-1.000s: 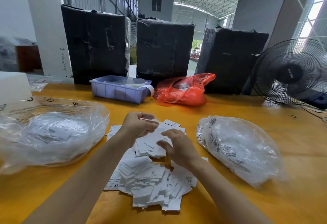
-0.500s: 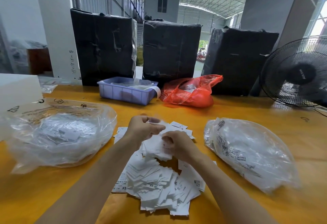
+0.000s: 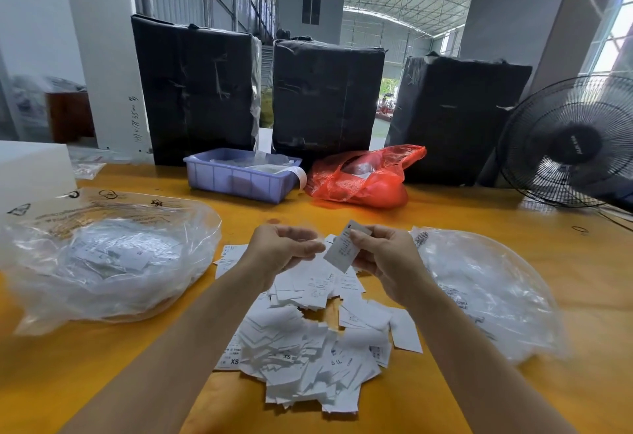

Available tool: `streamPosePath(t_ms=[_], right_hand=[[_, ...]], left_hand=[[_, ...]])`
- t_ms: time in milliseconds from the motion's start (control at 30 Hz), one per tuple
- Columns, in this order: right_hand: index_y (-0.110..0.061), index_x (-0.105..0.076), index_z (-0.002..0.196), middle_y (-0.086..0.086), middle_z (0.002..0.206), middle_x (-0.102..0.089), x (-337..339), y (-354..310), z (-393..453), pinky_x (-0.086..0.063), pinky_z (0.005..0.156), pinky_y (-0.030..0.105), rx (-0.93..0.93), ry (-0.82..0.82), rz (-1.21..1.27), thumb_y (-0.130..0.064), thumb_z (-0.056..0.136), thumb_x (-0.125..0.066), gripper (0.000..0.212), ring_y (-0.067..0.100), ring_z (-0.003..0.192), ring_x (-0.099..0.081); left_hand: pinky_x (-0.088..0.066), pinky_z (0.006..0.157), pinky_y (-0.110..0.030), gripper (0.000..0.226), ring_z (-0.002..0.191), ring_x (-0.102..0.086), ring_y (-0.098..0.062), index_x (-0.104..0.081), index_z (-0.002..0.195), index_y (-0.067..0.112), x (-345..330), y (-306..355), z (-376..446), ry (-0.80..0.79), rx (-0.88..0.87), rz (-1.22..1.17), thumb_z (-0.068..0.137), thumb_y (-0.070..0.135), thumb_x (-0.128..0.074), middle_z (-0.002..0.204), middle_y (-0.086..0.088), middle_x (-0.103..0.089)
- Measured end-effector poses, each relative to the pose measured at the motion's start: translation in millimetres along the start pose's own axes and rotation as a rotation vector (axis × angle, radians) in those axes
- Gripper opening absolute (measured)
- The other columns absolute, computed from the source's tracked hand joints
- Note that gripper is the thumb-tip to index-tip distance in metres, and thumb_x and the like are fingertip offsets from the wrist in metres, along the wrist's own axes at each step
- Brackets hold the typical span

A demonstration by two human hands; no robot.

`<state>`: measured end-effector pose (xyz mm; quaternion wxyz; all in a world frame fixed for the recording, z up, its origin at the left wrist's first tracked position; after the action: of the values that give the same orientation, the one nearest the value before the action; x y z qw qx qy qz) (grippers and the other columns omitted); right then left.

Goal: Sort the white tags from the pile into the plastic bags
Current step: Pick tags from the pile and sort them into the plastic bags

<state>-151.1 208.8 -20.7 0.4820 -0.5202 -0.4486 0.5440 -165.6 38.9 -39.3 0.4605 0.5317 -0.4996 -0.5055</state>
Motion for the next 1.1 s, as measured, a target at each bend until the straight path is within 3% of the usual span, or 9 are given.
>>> streamPosePath(t_ms=[233,500,600,667,767,833,933,1100], right_hand=[[-0.005,-0.062,0.087,0.012,0.082,-0.064,14.2,-13.2,-0.2,-0.057,0.056,0.022,0.075,0.103,0.058,-0.005,0.089,-0.06,0.004,0.019,0.077,-0.065],[-0.009,-0.061,0.092,0.008,0.084,-0.068,6.4,-19.0,0.7,-0.059,0.064,0.024,0.097,0.005,0.048,0.003,0.081,-0.066,0.017,0.017,0.077,-0.068],[-0.011,-0.06,0.092,0.003,0.078,-0.071,5.6,-25.9,-0.4,-0.057,0.066,0.023,0.161,-0.006,-0.08,0.002,0.075,-0.073,0.025,0.011,0.073,-0.069],[-0.012,-0.063,0.087,0.001,0.076,-0.068,7.7,-35.6,-1.7,-0.052,0.058,0.015,0.24,0.01,-0.228,0.002,0.076,-0.073,0.02,0.002,0.066,-0.065],[-0.016,-0.069,0.08,-0.005,0.069,-0.067,1.1,-38.4,-4.0,-0.047,0.052,0.011,0.231,-0.086,-0.309,-0.006,0.081,-0.07,0.01,-0.001,0.06,-0.06],[-0.02,-0.071,0.081,-0.009,0.068,-0.069,-9.9,-29.7,-7.1,-0.047,0.053,0.014,0.14,-0.218,-0.288,-0.014,0.082,-0.069,0.006,-0.003,0.058,-0.059],[-0.021,-0.073,0.087,-0.01,0.072,-0.07,-20.0,-16.5,-10.9,-0.046,0.059,0.02,0.056,-0.312,-0.352,-0.021,0.082,-0.069,0.006,0.0,0.062,-0.06],[-0.015,-0.07,0.086,-0.003,0.074,-0.07,-9.2,-26.4,-7.1,-0.049,0.051,0.015,0.124,-0.165,-0.3,-0.015,0.085,-0.067,0.003,0.001,0.058,-0.063]], left_hand=[[-0.049,0.052,-0.012,0.024,0.056,-0.067,-0.003,-0.069,0.081,0.011,-8.4,2.2,-1.7,-0.031,-0.017,0.082,0.063,0.002,-0.082,0.058,0.018,-0.068],[-0.048,0.054,-0.013,0.022,0.063,-0.064,-0.005,-0.07,0.08,0.013,-7.6,4.4,-2.0,-0.015,-0.032,0.093,0.064,0.004,-0.082,0.057,0.018,-0.067],[-0.046,0.053,-0.015,0.023,0.06,-0.063,-0.005,-0.07,0.081,0.014,-11.0,6.3,-3.9,-0.04,-0.044,0.111,0.064,0.008,-0.083,0.057,0.014,-0.068],[-0.044,0.046,-0.013,0.024,0.05,-0.061,-0.002,-0.07,0.081,0.014,-14.2,7.5,-5.7,-0.065,-0.06,0.104,0.062,0.009,-0.084,0.059,0.007,-0.069],[-0.045,0.049,-0.015,0.024,0.047,-0.059,0.0,-0.069,0.08,0.015,-19.7,10.8,-8.6,-0.088,-0.096,0.141,0.062,0.011,-0.084,0.058,0.006,-0.069],[-0.045,0.053,-0.017,0.025,0.049,-0.06,0.0,-0.068,0.079,0.016,-22.5,13.9,-9.8,-0.092,-0.12,0.171,0.061,0.01,-0.084,0.058,0.006,-0.069],[-0.046,0.046,-0.012,0.029,0.048,-0.062,-0.001,-0.066,0.079,0.013,-24.5,18.4,-11.1,-0.09,-0.163,0.158,0.061,0.0,-0.083,0.055,0.006,-0.068],[-0.046,0.047,-0.012,0.037,0.053,-0.065,-0.001,-0.067,0.091,0.008,-21.7,18.8,-12.0,-0.064,-0.151,0.129,0.058,-0.001,-0.083,0.062,0.004,-0.07]])
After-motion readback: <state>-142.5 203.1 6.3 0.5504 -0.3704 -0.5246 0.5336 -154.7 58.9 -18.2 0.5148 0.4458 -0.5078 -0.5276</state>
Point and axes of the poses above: each hand's wrist, its own z-axis towards the middle knuckle, its own x-axis out of the back of the hand, y = z × x, the point moved 10 cm from there along z, towards the middle knuckle
